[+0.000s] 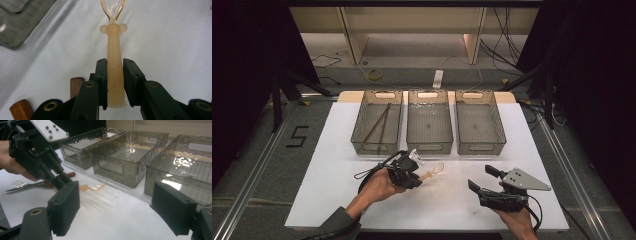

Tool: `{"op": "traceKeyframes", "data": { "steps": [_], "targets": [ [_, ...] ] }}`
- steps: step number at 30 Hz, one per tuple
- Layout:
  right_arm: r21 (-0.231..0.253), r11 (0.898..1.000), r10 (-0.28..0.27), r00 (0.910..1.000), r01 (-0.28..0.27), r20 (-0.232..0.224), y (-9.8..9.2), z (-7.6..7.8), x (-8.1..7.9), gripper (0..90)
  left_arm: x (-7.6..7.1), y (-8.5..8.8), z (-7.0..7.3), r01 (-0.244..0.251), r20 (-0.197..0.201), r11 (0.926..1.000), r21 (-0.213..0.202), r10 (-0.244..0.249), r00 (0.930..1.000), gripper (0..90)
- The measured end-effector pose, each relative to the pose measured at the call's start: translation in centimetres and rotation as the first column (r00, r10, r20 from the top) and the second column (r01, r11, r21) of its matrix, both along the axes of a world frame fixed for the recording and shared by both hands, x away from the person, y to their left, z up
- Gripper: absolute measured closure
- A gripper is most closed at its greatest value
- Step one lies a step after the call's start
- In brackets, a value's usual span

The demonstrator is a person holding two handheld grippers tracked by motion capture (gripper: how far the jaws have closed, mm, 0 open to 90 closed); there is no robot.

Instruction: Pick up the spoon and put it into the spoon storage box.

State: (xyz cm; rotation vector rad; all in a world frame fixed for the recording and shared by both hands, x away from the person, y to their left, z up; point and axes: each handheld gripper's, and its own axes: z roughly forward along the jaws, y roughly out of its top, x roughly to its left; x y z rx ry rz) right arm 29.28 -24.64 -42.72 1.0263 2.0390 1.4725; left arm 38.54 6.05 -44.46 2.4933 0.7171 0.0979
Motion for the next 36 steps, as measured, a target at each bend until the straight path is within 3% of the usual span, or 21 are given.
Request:
{"op": "traceKeyframes", "data": {
  "steps": [6,15,17,25,30,32,36],
  "targets": [
    [0.0,1.0,-0.002,1.0,0.002,0.001,0.0,0.0,0.0,23.3,0.1,0.3,0.4,-0.019,0.018,0.9995,-0.024,0.019,0.9997,73.9],
    [-0.003,1.0,-0.001,1.0,0.001,0.002,0.0,0.0,0.0,23.3,0.4,0.8,1.5,-0.052,0.052,0.9939,-0.098,0.057,0.997,73.9],
    [-0.004,1.0,-0.001,1.0,0.001,0.001,0.0,0.0,0.0,23.3,0.6,1.0,1.7,-0.066,0.054,0.9896,-0.128,0.073,0.9959,73.9],
    [-0.004,1.0,-0.001,1.0,0.001,0.002,0.0,0.0,0.0,23.3,1.1,1.6,2.5,-0.096,0.077,0.9799,-0.175,0.11,0.9909,73.9],
    [-0.006,1.0,-0.004,1.0,0.004,0.001,0.0,0.0,0.0,23.3,1.6,2.3,3.8,-0.118,0.097,0.9683,-0.22,0.142,0.9851,73.9],
    [-0.005,1.0,-0.004,1.0,0.004,0.002,0.0,0.0,0.0,23.3,1.7,2.5,4.0,-0.118,0.103,0.9671,-0.225,0.145,0.9841,73.8],
    [-0.009,1.0,-0.002,1.0,0.002,0.001,0.0,0.0,0.0,23.3,2.5,2.8,5.2,-0.137,0.113,0.9556,-0.261,0.172,0.9786,73.8]
  ]
}}
